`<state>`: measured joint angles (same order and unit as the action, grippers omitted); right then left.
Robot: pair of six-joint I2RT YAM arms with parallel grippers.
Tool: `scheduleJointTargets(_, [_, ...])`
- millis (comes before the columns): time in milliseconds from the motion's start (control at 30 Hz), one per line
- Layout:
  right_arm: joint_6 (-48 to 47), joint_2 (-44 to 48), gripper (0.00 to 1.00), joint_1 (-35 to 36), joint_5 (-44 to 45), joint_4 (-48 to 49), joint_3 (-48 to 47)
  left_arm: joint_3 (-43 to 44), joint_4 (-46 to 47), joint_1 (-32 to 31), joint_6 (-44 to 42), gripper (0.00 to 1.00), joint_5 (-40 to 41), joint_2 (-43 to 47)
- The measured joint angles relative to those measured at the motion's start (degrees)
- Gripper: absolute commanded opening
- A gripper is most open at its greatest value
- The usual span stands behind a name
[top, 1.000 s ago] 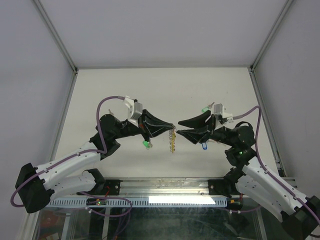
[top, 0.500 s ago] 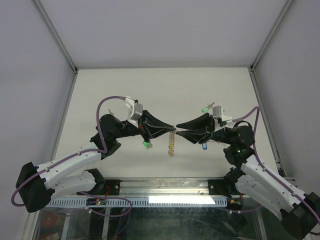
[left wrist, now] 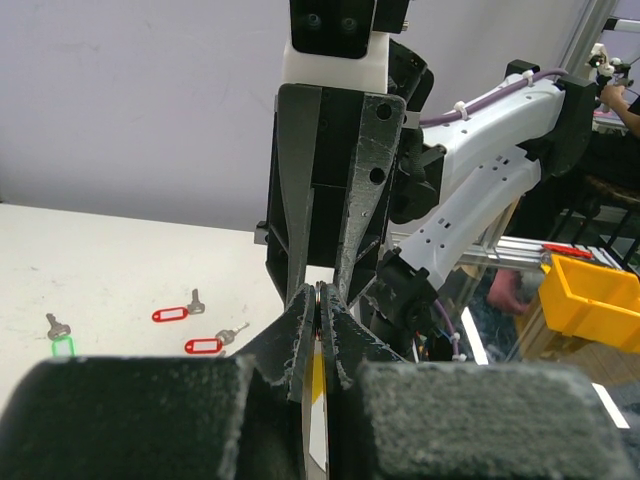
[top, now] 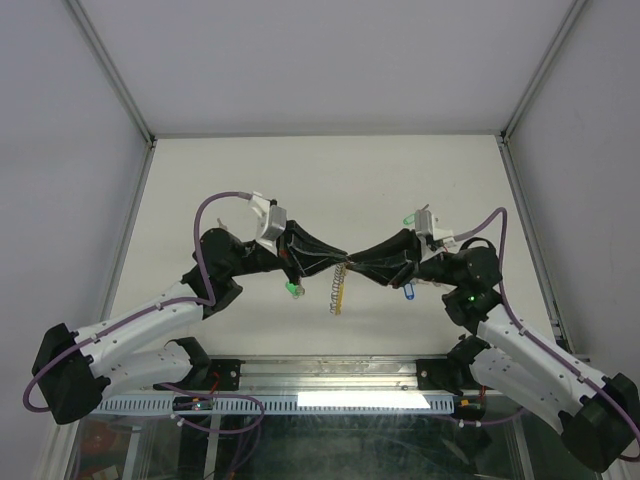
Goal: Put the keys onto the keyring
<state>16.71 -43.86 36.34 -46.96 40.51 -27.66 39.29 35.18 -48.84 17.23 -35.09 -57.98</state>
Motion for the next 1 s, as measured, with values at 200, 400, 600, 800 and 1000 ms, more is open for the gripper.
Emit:
scheduleJointTargets(200, [0.07, -0.55, 0.17, 0.66, -0.33, 0.0, -0.09, 0.17, 0.0, 0.0, 0.04, 0.0, -0.07, -0.81])
scheduleJointTargets(400, [0.02, -0.83, 0.0, 1.03, -0.46, 0.26, -0.11, 0.44, 0.0, 0.0, 0.24, 0.0, -1.01, -0.96])
scheduleJointTargets(600, [-1.03, -0.52, 0.0, 1.05, -0.39, -2.97, -1.75, 0.63, 0.63, 0.02, 0.24, 0.0, -1.05, -0.96])
scheduleJointTargets(800, [-2.84, 1.36, 0.0, 1.11, -0.33, -17.86, -7.61, 0.85, 0.85, 0.0, 0.11, 0.31, -1.03, -0.94])
scheduleJointTargets(1000, [-13.05, -0.26, 0.0, 1.11, 2.78, -43.32, -21.42, 1.64, -2.25, 0.02, -1.81, 0.47, -0.5, -0.22])
